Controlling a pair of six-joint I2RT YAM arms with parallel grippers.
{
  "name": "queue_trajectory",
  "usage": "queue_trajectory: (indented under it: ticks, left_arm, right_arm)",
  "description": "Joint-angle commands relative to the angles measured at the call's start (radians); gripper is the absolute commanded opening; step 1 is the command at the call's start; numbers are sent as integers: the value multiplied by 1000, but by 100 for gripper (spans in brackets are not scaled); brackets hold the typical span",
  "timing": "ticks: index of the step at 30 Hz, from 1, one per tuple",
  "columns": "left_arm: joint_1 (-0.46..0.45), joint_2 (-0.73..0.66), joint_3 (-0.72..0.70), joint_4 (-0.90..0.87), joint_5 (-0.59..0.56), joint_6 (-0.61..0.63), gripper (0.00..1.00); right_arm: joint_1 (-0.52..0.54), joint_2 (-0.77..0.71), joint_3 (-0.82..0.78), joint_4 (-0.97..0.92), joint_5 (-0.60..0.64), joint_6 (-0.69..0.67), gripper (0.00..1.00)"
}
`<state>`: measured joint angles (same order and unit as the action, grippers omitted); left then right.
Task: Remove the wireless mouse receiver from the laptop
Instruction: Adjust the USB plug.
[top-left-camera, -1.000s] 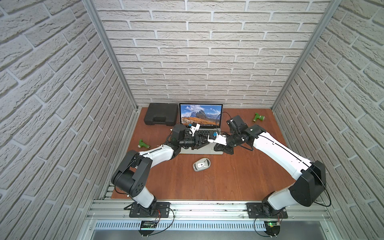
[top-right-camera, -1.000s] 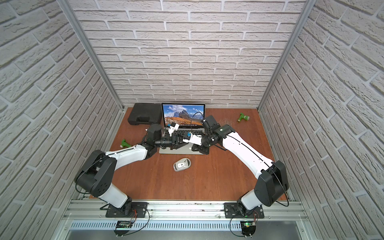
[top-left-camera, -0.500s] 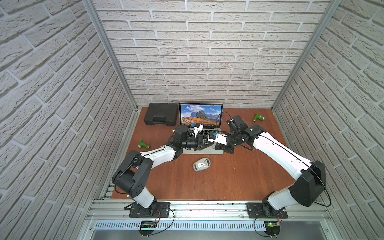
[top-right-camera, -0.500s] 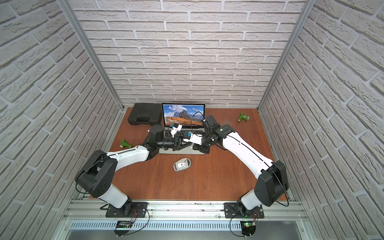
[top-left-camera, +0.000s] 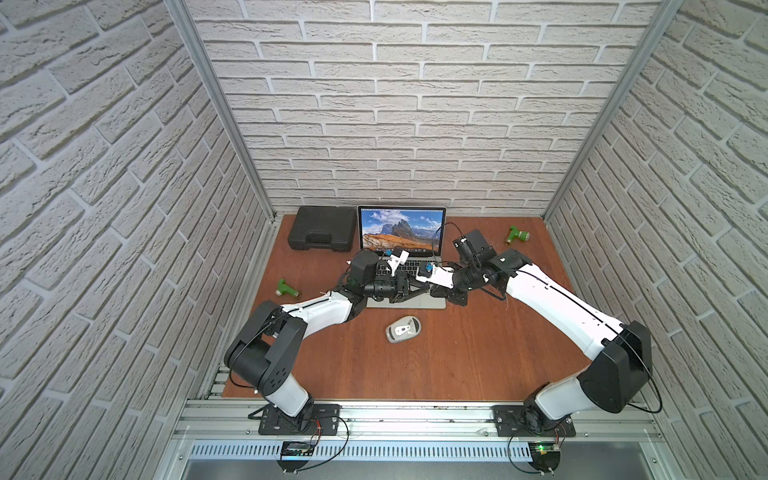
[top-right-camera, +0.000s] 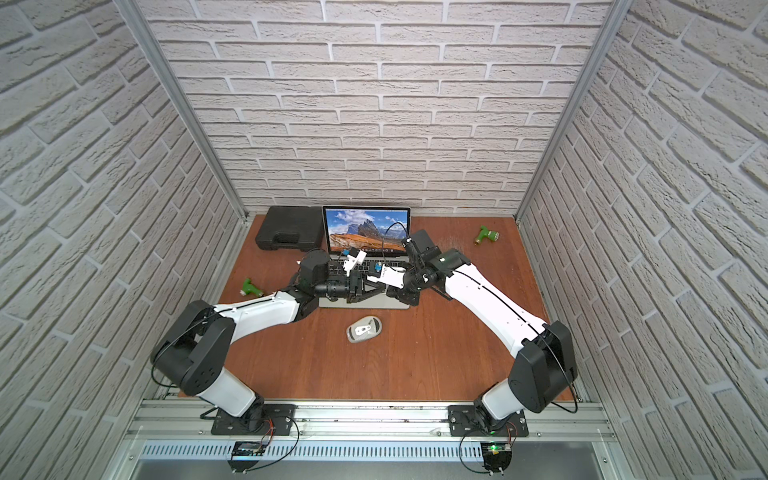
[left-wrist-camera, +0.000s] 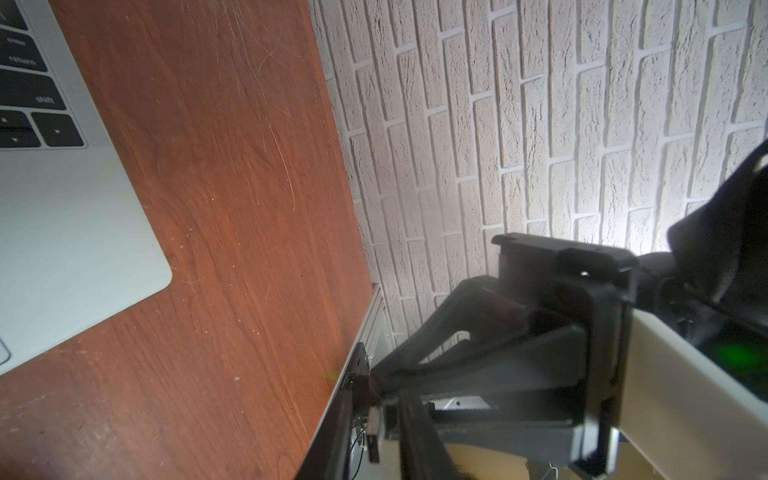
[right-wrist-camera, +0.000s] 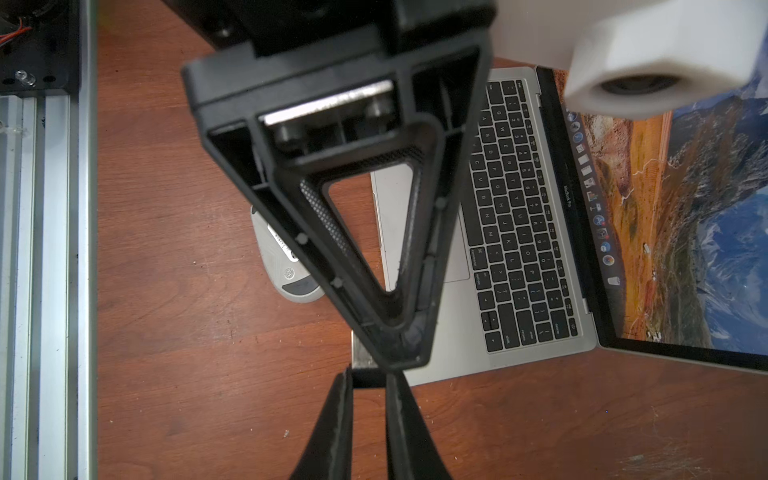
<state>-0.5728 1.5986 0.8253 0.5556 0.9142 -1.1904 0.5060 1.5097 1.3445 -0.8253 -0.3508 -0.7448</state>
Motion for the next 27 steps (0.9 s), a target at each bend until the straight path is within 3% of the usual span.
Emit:
queue_trajectory:
  ticks: [1,21,27]
  left_arm:
    - [-6,15,15,67,16,3,24]
    - [-9,29,20,66,13,2,15]
    - [-10,27,23,66,13,4,7]
  right_arm:
    - [6,-12,8,26,8,1,3]
    - [7,0,10,43,7,8,2]
    - [8,1,2,51,18,9,3]
